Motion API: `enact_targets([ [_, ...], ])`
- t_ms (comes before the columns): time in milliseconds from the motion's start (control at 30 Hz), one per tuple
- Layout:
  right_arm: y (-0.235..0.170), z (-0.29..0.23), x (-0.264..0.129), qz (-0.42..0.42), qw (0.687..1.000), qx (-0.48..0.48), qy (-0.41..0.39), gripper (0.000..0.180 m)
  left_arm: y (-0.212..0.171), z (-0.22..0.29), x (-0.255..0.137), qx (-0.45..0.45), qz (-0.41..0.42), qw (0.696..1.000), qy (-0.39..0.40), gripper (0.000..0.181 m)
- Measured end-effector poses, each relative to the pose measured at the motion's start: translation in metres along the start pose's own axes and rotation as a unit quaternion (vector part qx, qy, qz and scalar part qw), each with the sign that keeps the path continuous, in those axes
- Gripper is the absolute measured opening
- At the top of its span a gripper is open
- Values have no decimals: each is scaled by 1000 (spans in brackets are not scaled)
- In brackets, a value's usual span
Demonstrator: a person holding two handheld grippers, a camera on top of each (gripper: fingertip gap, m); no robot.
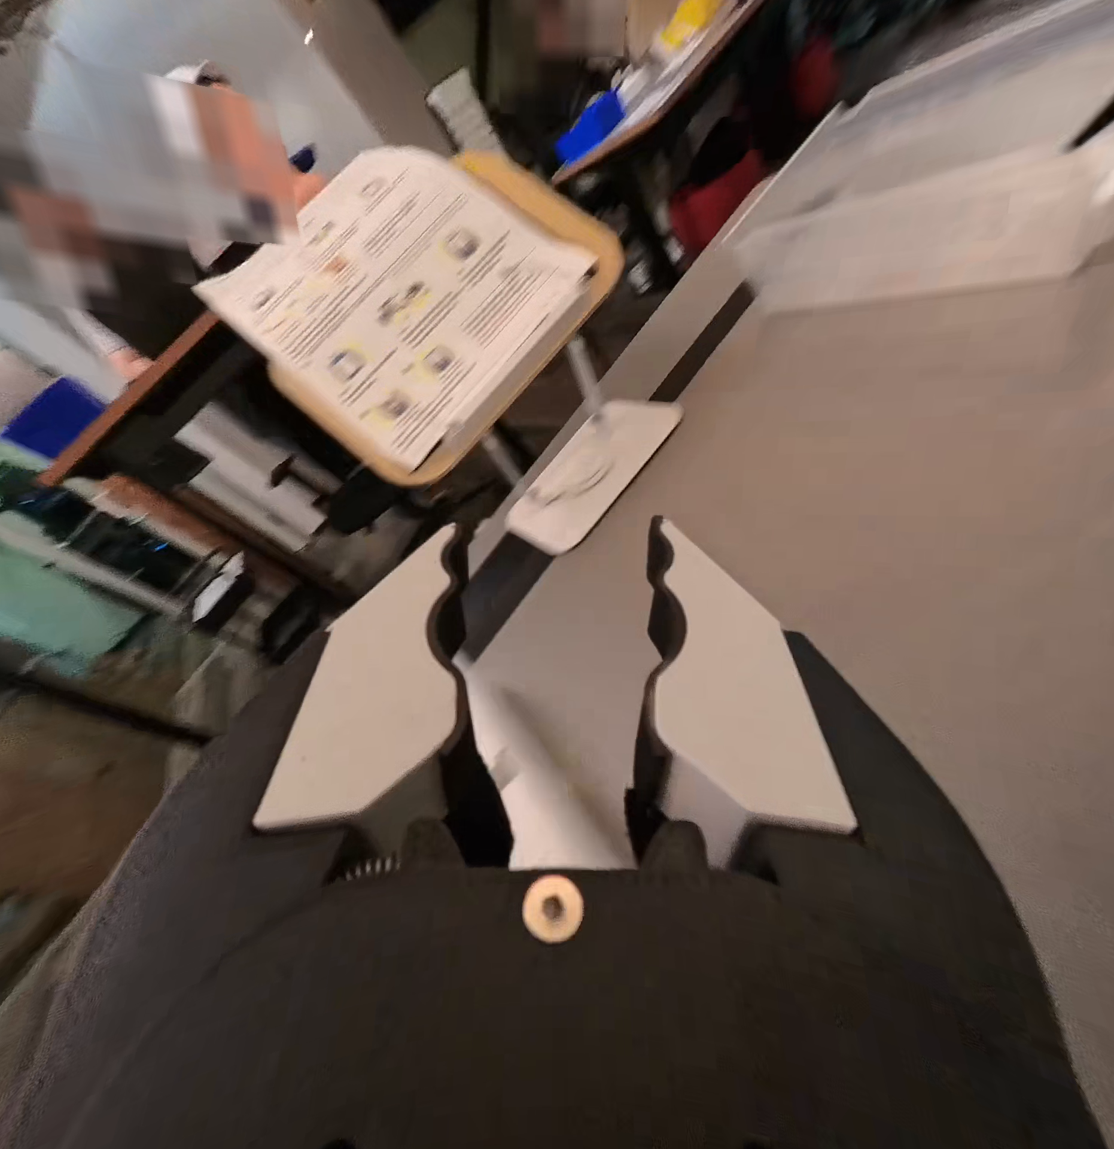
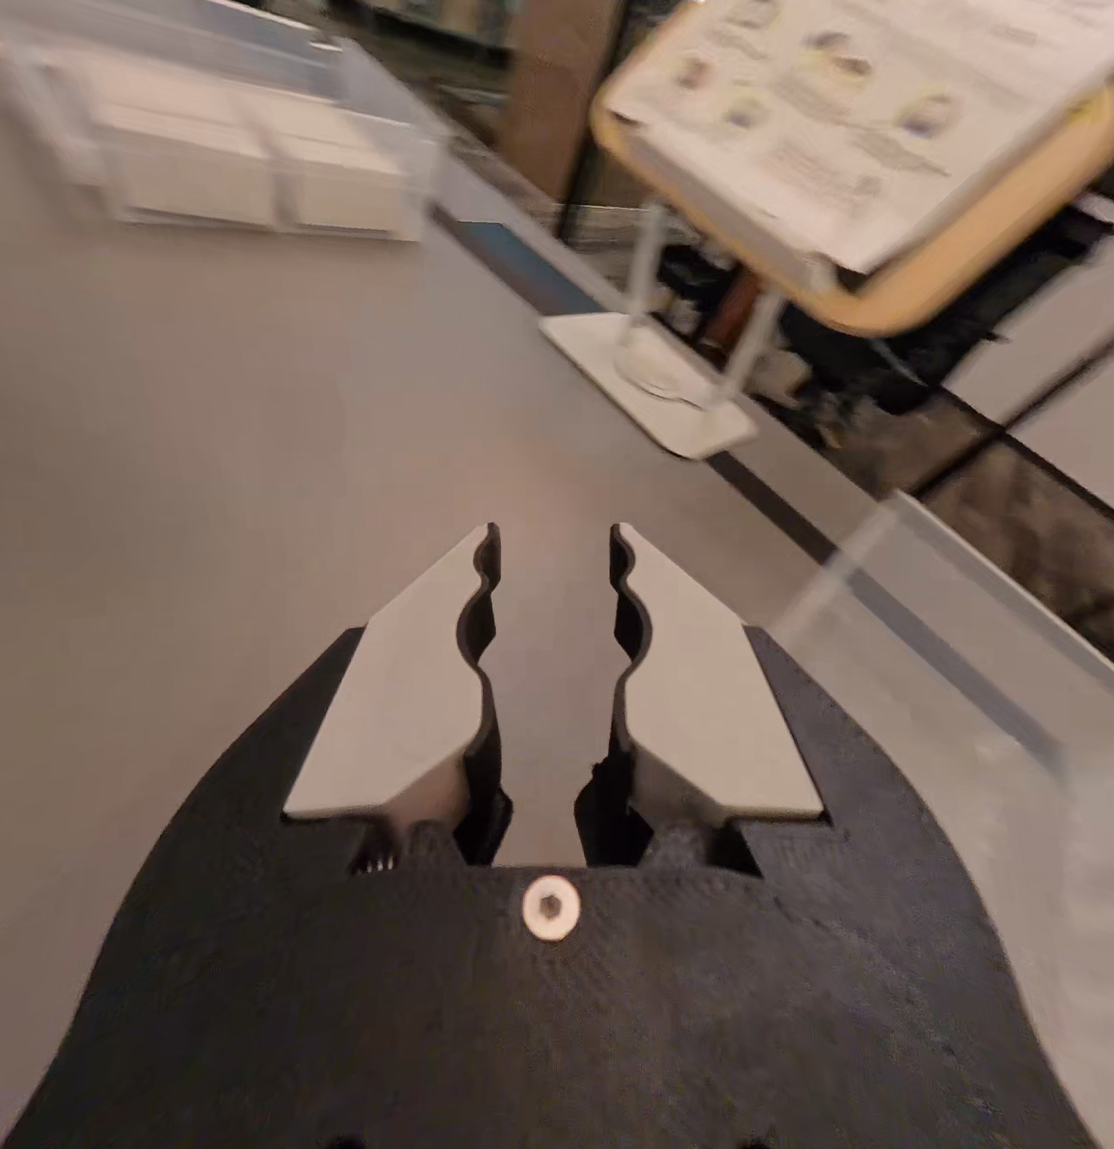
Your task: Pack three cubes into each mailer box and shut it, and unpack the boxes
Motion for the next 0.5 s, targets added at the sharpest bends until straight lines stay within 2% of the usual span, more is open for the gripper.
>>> enact_targets([
  [167,26,-68,71,0,993,-25,115,33,-51,-65,-41,7,-62,997,48,44],
  [300,36,-98,116,14,984,8,179,32,-95,-88,-40,8,-112,992,52,45],
  [333,37,-101,125,19,981,24,190,31,-107,-90,-36,17,-131,990,46,51],
  [400,34,-108,137,23,976,49,211,29,-132,-85,-26,38,-168,985,-14,52],
  [500,21,-114,144,11,973,52,225,29,-168,-79,-11,79,-232,965,-93,66],
])
Point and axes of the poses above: each gripper's, where its closed fingertips meet, x out along the fingers, y out of its top, z = x × y across the jaws, the point moved 4 cm from there along -x, back along the fingers
